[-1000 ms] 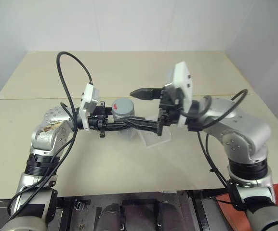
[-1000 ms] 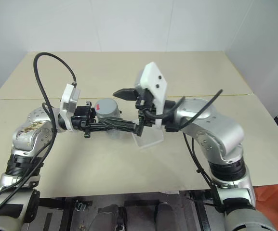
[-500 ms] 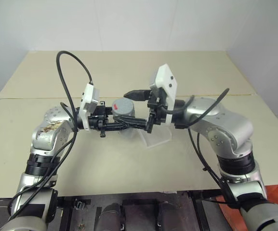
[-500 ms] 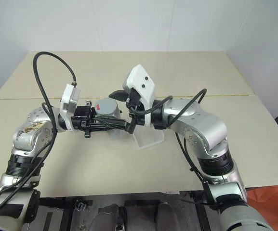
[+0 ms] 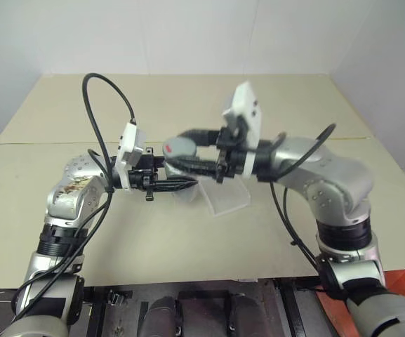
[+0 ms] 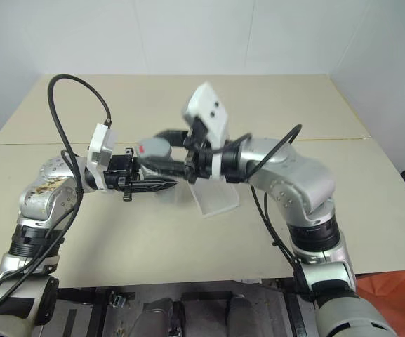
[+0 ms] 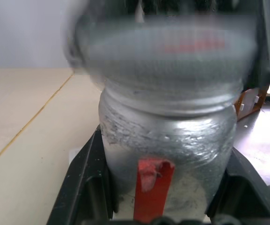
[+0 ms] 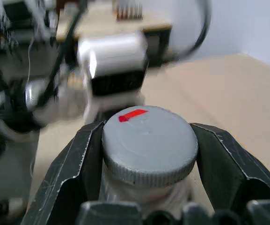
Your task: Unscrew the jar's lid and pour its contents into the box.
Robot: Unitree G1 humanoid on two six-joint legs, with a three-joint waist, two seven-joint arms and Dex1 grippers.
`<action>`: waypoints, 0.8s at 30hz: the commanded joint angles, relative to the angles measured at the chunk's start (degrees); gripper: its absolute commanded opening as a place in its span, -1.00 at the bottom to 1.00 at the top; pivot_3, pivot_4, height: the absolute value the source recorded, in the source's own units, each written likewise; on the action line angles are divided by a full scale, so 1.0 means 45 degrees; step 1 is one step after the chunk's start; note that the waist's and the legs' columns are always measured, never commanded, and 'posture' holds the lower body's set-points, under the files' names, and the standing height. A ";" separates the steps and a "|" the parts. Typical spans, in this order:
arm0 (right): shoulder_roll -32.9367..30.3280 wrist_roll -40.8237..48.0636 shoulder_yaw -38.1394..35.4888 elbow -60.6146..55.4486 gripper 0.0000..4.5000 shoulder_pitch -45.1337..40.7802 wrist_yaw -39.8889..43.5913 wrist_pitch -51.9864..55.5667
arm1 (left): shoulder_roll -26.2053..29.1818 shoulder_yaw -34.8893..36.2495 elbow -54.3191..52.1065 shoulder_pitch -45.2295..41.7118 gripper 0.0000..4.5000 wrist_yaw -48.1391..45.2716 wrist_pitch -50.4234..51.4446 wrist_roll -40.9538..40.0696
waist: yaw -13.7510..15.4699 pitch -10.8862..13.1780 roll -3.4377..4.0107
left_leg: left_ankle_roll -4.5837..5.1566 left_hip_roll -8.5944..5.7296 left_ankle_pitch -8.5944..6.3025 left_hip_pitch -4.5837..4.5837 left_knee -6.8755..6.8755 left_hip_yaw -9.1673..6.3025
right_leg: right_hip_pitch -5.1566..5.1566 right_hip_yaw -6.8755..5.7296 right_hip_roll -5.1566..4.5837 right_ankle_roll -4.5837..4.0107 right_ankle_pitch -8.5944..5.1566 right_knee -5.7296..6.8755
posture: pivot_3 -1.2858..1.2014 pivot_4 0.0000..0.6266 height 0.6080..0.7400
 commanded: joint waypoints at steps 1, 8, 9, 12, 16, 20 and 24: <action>-0.0509 -0.0025 -0.1494 -0.0106 0.23 -0.0287 -0.0724 -0.0207 | 0.0193 0.0169 0.0041 -0.0006 -0.14 -0.0035 -0.0306 0.0043 | 0.0038 0.0000 0.0000 | 0.0001 0.0000 -0.0001 0.0000 0.0000 0.0000 | 0.0002 -0.0003 0.0000 0.0000 0.0000 -0.0002 | 0.03 -0.52 1.00; -0.2981 -0.2629 -0.2296 -0.0185 0.23 0.3366 -0.1060 -0.2193 | 0.0445 0.0575 0.0378 -0.0149 -0.14 0.0475 -0.0461 0.0156 | 0.0139 0.0000 -0.0002 | 0.0019 -0.0011 -0.0011 -0.0006 0.0000 0.0014 | 0.0006 -0.0001 -0.0014 0.0003 -0.0001 -0.0019 | 0.03 -0.52 1.00; -0.3174 -0.3040 -0.2427 -0.0134 0.23 0.4292 -0.1210 -0.2531 | 0.0478 0.0659 0.0432 -0.0168 -0.14 0.0566 -0.0478 0.0150 | 0.0146 0.0000 -0.0002 | 0.0019 -0.0010 -0.0011 -0.0007 -0.0001 0.0015 | 0.0005 -0.0002 -0.0012 0.0004 -0.0001 -0.0022 | 0.03 -0.52 1.00; -0.3246 -0.4052 -0.2487 0.0245 0.23 0.6271 -0.1771 -0.3284 | 0.0407 0.0945 0.0527 -0.0189 -0.14 0.0914 -0.0360 0.0025 | 0.0147 0.0000 -0.0002 | 0.0014 -0.0010 -0.0009 -0.0007 -0.0001 0.0021 | 0.0005 0.0002 -0.0011 0.0008 -0.0004 -0.0030 | 0.03 -0.52 1.00; -0.2577 -0.5088 -0.2099 0.0937 0.23 0.7874 -0.2721 -0.3809 | 0.0391 0.0990 0.0401 0.0071 -0.14 0.1161 -0.0403 0.0139 | -0.0039 0.0000 -0.0002 | 0.0006 -0.0012 -0.0004 0.0014 0.0002 0.0021 | 0.0001 0.0030 -0.0009 0.0007 -0.0004 -0.0035 | 0.03 -0.52 1.00; -0.2045 -0.5620 -0.1839 0.1306 0.38 0.8879 -0.3139 -0.3728 | 0.0320 0.0990 0.0173 0.0242 -0.14 0.1470 -0.0303 0.0099 | -0.0036 0.0000 -0.0002 | -0.0009 -0.0006 0.0005 0.0036 -0.0001 0.0012 | 0.0008 0.0035 0.0002 0.0005 -0.0005 -0.0025 | 0.03 -0.52 1.00; -0.2220 -0.5490 -0.1857 0.0705 0.97 0.9333 -0.2701 -0.3368 | 0.0162 0.0828 0.0156 0.0157 -0.14 0.1760 -0.0653 0.0339 | -0.0016 0.0000 -0.0001 | -0.0004 -0.0009 0.0002 0.0030 0.0000 0.0007 | 0.0008 0.0035 -0.0002 0.0006 -0.0004 -0.0031 | 0.03 -0.52 1.00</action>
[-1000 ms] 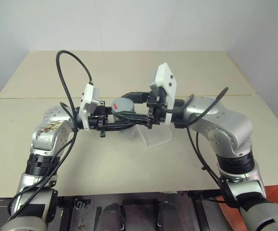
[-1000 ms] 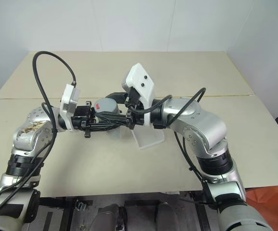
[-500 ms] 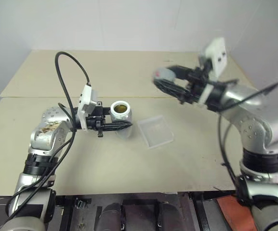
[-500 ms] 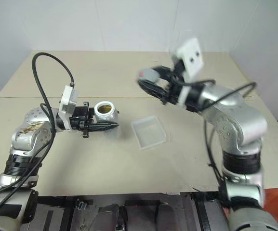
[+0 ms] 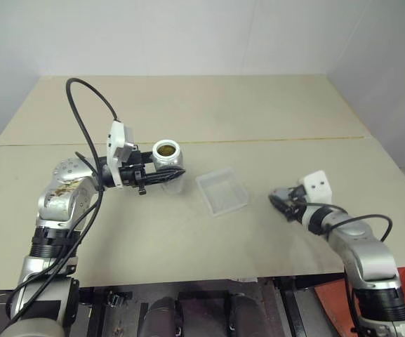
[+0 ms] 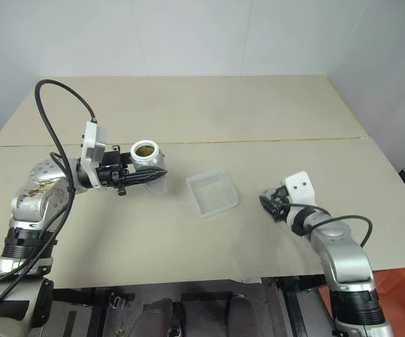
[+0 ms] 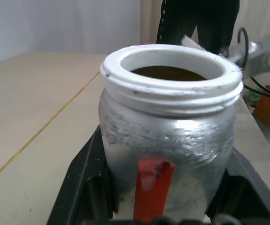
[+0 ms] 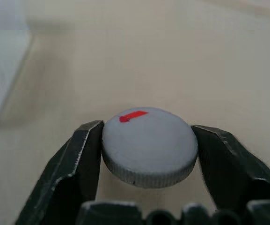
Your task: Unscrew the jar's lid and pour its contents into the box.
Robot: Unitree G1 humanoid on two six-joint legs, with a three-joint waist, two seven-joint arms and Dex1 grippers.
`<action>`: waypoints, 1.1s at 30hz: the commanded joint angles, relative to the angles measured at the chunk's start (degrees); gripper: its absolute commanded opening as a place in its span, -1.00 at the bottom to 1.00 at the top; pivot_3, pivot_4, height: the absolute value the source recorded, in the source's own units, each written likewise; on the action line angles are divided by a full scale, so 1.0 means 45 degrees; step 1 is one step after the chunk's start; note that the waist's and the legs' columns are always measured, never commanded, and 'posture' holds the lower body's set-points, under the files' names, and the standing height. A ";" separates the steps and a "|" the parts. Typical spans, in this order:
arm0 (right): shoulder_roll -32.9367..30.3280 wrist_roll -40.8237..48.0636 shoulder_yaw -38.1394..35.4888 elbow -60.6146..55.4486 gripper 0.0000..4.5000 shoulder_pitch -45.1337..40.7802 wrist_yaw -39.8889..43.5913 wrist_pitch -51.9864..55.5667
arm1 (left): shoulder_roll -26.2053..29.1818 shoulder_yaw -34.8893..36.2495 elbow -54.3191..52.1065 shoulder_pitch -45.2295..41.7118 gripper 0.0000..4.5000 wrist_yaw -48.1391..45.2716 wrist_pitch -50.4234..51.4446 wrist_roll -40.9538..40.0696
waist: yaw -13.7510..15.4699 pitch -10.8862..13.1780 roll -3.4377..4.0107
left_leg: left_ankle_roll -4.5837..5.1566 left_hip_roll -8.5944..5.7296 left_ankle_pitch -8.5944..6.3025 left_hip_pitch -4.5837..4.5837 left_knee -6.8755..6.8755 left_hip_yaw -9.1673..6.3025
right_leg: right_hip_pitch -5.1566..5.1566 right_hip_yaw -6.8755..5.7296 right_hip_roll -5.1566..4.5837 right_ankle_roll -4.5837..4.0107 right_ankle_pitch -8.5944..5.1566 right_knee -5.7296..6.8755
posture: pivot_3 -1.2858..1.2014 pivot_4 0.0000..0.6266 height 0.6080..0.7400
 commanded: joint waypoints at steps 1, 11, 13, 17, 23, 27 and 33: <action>-0.0435 0.0294 -0.0511 -0.1166 0.99 -0.0207 0.0312 0.0489 | -0.0363 0.0148 -0.0376 -0.0346 -0.14 0.0576 -0.0679 0.0168 | 0.0005 0.0000 0.0000 | 0.0002 -0.0002 -0.0001 0.0000 0.0000 0.0000 | 0.0000 0.0001 -0.0002 0.0000 0.0000 0.0000 | 0.03 -0.52 1.00; -0.3220 0.5889 -0.1902 -0.3917 0.99 -0.4297 0.3195 0.6683 | -0.1431 -0.2378 0.3711 -0.3273 -0.14 0.7236 -1.0928 0.8540 | 0.0186 0.0001 -0.0005 | 0.0019 -0.0008 -0.0012 0.0013 -0.0005 -0.0029 | 0.0024 -0.0015 0.0001 -0.0008 0.0007 -0.0027 | 0.03 -0.52 1.00; -0.3570 0.6409 -0.1661 -0.3946 0.99 -0.4970 0.3432 0.7238 | -0.0764 -0.3644 0.5149 -0.4315 -0.14 1.0196 -1.4361 1.2141 | 0.0238 0.0002 -0.0007 | 0.0019 -0.0006 -0.0012 0.0015 -0.0043 -0.0026 | 0.0030 -0.0021 0.0001 -0.0016 0.0012 -0.0067 | 0.03 -0.52 1.00; -0.3985 0.7313 -0.1622 -0.3757 0.99 -0.5629 0.4065 0.7544 | 0.0254 -0.6751 0.6768 -0.6699 -0.14 1.8742 -1.5440 1.9640 | 0.0381 0.0004 -0.0009 | 0.0044 -0.0028 -0.0025 -0.0045 -0.0041 -0.0007 | 0.0000 -0.0034 -0.0032 0.0007 0.0042 -0.0110 | 0.03 -0.52 1.00; -0.4287 0.7438 -0.1213 -0.3687 0.99 -0.5742 0.4389 0.7192 | -0.0494 -1.1763 0.8519 -0.9229 -0.14 2.6622 -1.2148 2.6281 | 0.0556 0.0002 -0.0006 | 0.0121 -0.0039 -0.0067 -0.0132 0.0028 0.0012 | -0.0005 -0.0078 -0.0068 0.0079 0.0077 -0.0123 | 0.03 -0.52 1.00; -0.4108 0.7435 -0.1284 -0.3648 0.99 -0.5651 0.4220 0.7051 | -0.1538 -1.2768 0.9381 -0.9533 -0.14 2.7672 -1.0397 2.7131 | 0.0528 0.0003 -0.0008 | 0.0109 -0.0042 -0.0061 -0.0174 0.0062 0.0040 | -0.0030 -0.0077 -0.0070 0.0100 0.0082 -0.0121 | 0.03 -0.52 1.00; -0.4073 0.8049 -0.2116 -0.4109 0.99 -0.5363 0.3924 0.7156 | -0.2029 -1.3305 0.9975 -0.9509 -0.14 2.7373 -0.9519 2.7139 | 0.0535 0.0004 -0.0009 | 0.0047 -0.0042 -0.0024 -0.0219 0.0071 0.0056 | -0.0052 -0.0106 -0.0075 0.0107 0.0077 -0.0127 | 0.03 -0.52 1.00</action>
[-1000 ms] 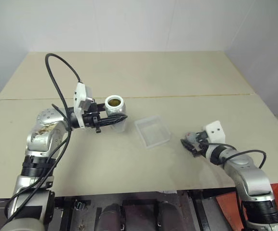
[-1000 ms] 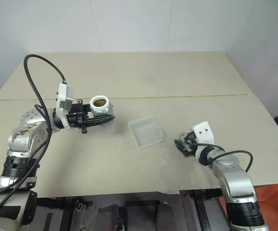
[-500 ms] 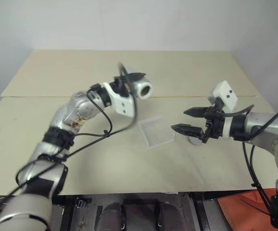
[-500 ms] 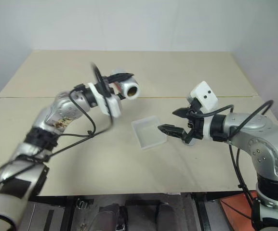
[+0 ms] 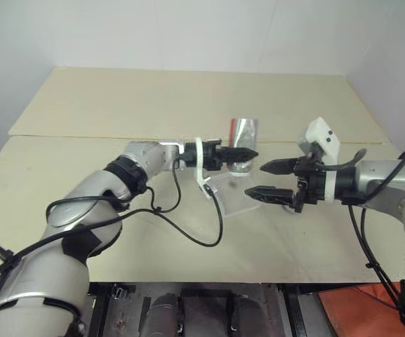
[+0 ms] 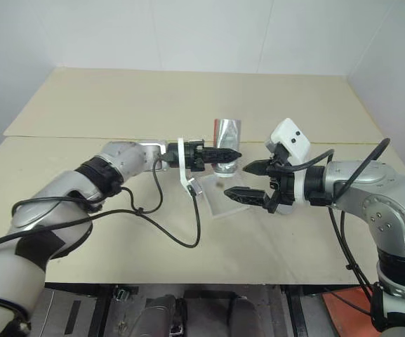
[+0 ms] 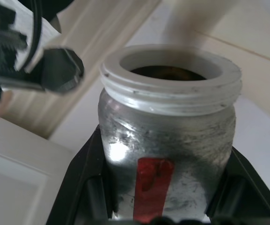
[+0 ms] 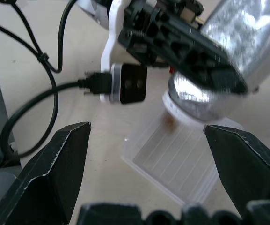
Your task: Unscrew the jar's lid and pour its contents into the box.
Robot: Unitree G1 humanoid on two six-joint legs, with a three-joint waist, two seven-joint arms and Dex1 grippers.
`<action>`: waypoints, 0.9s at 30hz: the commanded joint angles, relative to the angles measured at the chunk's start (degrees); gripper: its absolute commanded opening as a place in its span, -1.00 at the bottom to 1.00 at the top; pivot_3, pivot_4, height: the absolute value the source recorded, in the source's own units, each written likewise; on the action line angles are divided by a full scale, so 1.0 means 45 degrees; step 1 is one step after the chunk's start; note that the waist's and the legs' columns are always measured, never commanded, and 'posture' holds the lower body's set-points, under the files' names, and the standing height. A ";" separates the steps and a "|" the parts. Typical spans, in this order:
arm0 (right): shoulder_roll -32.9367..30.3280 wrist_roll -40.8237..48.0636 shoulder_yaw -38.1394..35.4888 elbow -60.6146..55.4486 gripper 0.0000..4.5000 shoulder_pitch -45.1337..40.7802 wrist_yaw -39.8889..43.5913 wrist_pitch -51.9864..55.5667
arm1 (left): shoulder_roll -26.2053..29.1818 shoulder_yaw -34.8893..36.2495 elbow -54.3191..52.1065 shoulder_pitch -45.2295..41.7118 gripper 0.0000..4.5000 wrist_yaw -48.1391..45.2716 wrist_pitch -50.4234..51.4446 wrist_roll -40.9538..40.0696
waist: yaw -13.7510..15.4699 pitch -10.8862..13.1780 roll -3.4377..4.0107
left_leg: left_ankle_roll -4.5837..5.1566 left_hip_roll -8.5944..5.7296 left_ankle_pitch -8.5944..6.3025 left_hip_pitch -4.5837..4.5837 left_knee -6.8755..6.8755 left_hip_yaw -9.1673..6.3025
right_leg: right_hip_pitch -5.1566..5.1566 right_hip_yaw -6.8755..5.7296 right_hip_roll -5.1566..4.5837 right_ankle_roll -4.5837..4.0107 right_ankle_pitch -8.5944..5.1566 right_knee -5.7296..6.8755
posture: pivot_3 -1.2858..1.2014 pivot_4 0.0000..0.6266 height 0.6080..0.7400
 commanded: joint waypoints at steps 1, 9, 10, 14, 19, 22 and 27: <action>-0.0079 0.0627 -0.0942 -0.0570 0.99 0.0056 -0.0138 -0.0216 | 0.0061 -0.0125 0.0328 -0.0451 -0.14 -0.0022 0.0361 -0.0175 | -0.0023 0.0000 0.0000 | 0.0000 0.0000 0.0000 0.0000 0.0000 -0.0003 | 0.0000 0.0000 0.0000 0.0000 0.0000 0.0000 | 0.03 -0.52 1.00; -0.0098 0.0984 -0.1013 -0.0663 0.99 0.0283 -0.0539 -0.0373 | 0.0487 0.0899 0.0708 -0.0223 -0.14 -0.1530 -0.1378 -0.2607 | -0.0060 0.0000 0.0000 | 0.0007 0.0007 -0.0004 0.0004 0.0010 -0.0029 | -0.0001 0.0004 -0.0018 0.0001 0.0001 0.0013 | 0.03 -0.52 1.00; -0.0106 0.0968 -0.1041 -0.0654 0.99 0.0319 -0.0562 -0.0440 | 0.0636 0.1365 0.0908 -0.0137 -0.14 -0.2105 -0.1979 -0.3491 | -0.0064 0.0000 0.0000 | 0.0006 0.0009 -0.0003 0.0004 0.0013 -0.0030 | -0.0001 0.0004 -0.0019 0.0001 0.0001 0.0014 | 0.03 -0.52 1.00; -0.0069 0.0833 -0.1148 -0.0669 0.99 0.0492 -0.0559 -0.0939 | 0.1508 0.3752 0.1051 0.0807 -0.14 -0.5128 -0.3969 -0.7703 | -0.0207 -0.0001 0.0001 | 0.0004 0.0018 -0.0002 0.0010 0.0015 -0.0045 | -0.0006 0.0003 -0.0030 0.0001 0.0001 0.0023 | 0.03 -0.52 1.00; -0.0090 0.0614 -0.1068 -0.0606 0.99 0.0835 -0.0352 -0.1771 | 0.1620 0.7755 -0.3000 0.4611 -0.14 -1.4563 -0.1043 -1.7968 | -0.0334 -0.0008 0.0014 | -0.0003 0.0030 0.0002 0.0058 0.0027 -0.0028 | 0.0008 0.0019 -0.0053 0.0006 -0.0002 0.0057 | 0.03 -0.52 1.00; -0.0006 0.0415 -0.0840 -0.0520 0.99 0.0945 -0.0272 -0.2304 | 0.1696 0.9586 -0.6478 0.6614 -0.14 -1.7578 0.3934 -2.2021 | -0.0343 -0.0005 0.0014 | -0.0006 0.0027 0.0004 0.0048 0.0073 -0.0032 | 0.0005 0.0015 -0.0059 0.0012 -0.0006 0.0095 | 0.03 -0.52 1.00; 0.0076 0.0302 -0.0651 -0.0390 0.99 0.1062 -0.0196 -0.2745 | 0.1465 1.1250 -0.9491 0.9106 -0.14 -1.8973 0.7737 -2.4930 | -0.0368 -0.0007 0.0015 | 0.0009 0.0014 -0.0005 0.0117 0.0108 -0.0056 | 0.0078 0.0047 -0.0048 0.0029 -0.0018 0.0134 | 0.03 -0.52 1.00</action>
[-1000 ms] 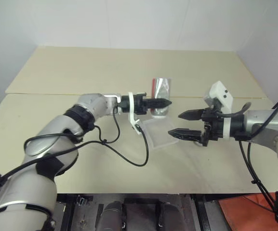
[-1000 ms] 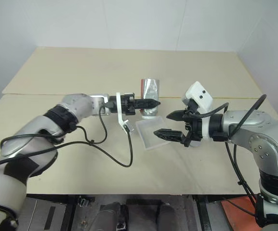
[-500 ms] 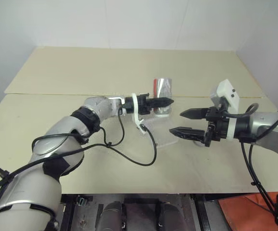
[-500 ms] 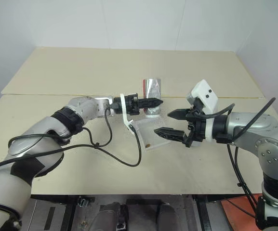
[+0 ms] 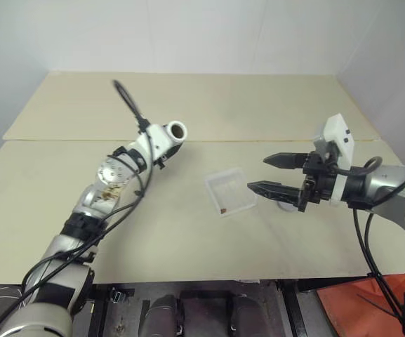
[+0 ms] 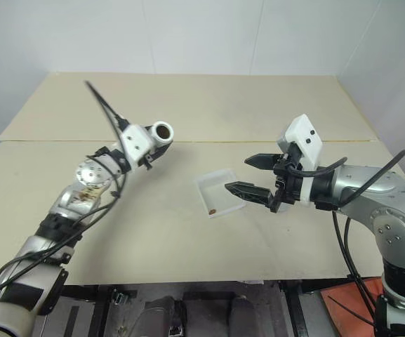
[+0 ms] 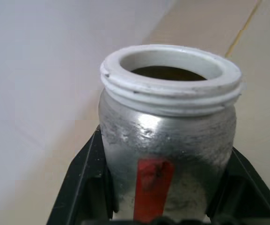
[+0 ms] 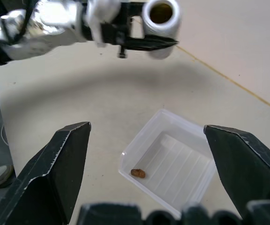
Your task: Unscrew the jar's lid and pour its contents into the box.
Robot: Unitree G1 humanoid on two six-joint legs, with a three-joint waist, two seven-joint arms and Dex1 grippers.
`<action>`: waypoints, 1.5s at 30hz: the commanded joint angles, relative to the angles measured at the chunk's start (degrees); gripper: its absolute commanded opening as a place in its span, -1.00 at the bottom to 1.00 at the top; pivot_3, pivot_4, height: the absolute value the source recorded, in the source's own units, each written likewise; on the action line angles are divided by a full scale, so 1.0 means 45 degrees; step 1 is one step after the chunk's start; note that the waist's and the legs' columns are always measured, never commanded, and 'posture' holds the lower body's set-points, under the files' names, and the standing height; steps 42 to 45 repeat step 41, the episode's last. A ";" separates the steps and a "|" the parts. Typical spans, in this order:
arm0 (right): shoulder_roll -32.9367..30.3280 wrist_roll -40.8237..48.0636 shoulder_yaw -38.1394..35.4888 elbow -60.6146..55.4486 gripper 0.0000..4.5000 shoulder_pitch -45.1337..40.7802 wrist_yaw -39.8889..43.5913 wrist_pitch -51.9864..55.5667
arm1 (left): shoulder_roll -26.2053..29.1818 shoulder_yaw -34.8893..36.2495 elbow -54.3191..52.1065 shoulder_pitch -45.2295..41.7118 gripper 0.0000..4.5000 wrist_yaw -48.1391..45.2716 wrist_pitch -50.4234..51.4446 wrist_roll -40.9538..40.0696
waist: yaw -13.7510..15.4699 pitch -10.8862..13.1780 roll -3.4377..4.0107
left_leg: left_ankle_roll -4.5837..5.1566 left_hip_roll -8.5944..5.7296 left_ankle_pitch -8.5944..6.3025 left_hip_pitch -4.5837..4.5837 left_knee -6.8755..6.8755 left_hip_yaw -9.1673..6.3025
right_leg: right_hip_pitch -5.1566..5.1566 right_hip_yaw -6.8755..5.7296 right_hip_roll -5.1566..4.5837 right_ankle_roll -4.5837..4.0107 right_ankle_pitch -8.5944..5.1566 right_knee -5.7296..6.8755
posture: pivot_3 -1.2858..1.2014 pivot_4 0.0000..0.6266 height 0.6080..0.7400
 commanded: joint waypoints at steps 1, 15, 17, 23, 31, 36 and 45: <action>0.0058 -0.0017 -0.0059 -0.0127 0.99 -0.0060 0.0094 -0.0582 | -0.0315 0.0872 -0.1757 0.1095 -0.14 -0.0576 0.1472 -0.1296 | 0.0002 -0.0002 0.0003 | 0.0004 -0.0005 -0.0002 0.0008 0.0000 -0.0001 | 0.0005 0.0002 0.0001 0.0000 0.0000 -0.0002 | 0.03 -0.52 1.00; 0.0214 0.0345 0.0015 -0.0609 1.00 -0.0019 -0.0337 -0.0334 | -0.2439 0.1436 -0.0839 0.3189 0.01 -0.0469 0.1049 -0.0630 | 0.0161 -0.0003 0.0003 | 0.0096 -0.0017 -0.0058 0.0142 -0.0014 -0.0013 | 0.0140 0.0003 0.0001 -0.0008 0.0001 -0.0075 | 0.03 -0.52 1.00; 0.0231 0.0403 0.0035 -0.0702 1.00 0.0003 -0.0425 -0.0304 | -0.2329 0.1545 -0.1066 0.3339 0.30 -0.0650 0.1223 -0.0706 | 0.0139 -0.0004 0.0003 | 0.0108 -0.0014 -0.0067 0.0184 -0.0036 -0.0012 | 0.0176 0.0009 0.0000 -0.0013 0.0004 -0.0100 | 0.03 -0.52 1.00; 0.0247 0.0388 0.0216 -0.0769 1.00 0.0162 -0.0629 -0.0459 | -0.0565 0.2630 -0.3220 0.4404 0.99 -0.1865 0.2293 -0.1517 | -0.0021 -0.0003 0.0003 | 0.0088 -0.0001 -0.0054 0.0177 -0.0088 -0.0006 | 0.0139 0.0017 0.0004 -0.0020 0.0007 -0.0105 | 0.03 -0.52 1.00; -0.0179 -0.0606 0.0357 -0.0826 1.00 0.0894 -0.0087 -0.1377 | 0.3210 0.5890 -0.5770 0.6772 0.99 -0.6522 0.3314 -0.4820 | -0.0109 -0.0003 0.0007 | 0.0080 0.0011 -0.0055 0.0182 -0.0104 0.0002 | 0.0134 0.0011 -0.0002 -0.0029 0.0006 -0.0128 | 0.03 -0.52 1.00; -0.0286 -0.1577 0.0380 -0.0990 1.00 0.1909 0.0546 -0.2790 | 0.4519 0.7893 -0.5736 0.7642 0.99 -0.8131 0.3561 -0.5995 | -0.0067 -0.0002 0.0011 | 0.0067 0.0013 -0.0049 0.0181 -0.0115 0.0009 | 0.0128 -0.0001 -0.0003 -0.0038 -0.0001 -0.0135 | 0.03 -0.52 1.00; 0.0006 -0.1773 0.0510 -0.0767 1.00 0.1992 0.0765 -0.3385 | 0.4325 0.8836 -0.7267 0.8774 0.99 -0.7486 0.4278 -0.6565 | -0.0084 -0.0002 0.0010 | 0.0067 0.0014 -0.0050 0.0189 -0.0118 0.0017 | 0.0141 0.0002 -0.0001 -0.0037 -0.0002 -0.0152 | 0.03 -0.52 1.00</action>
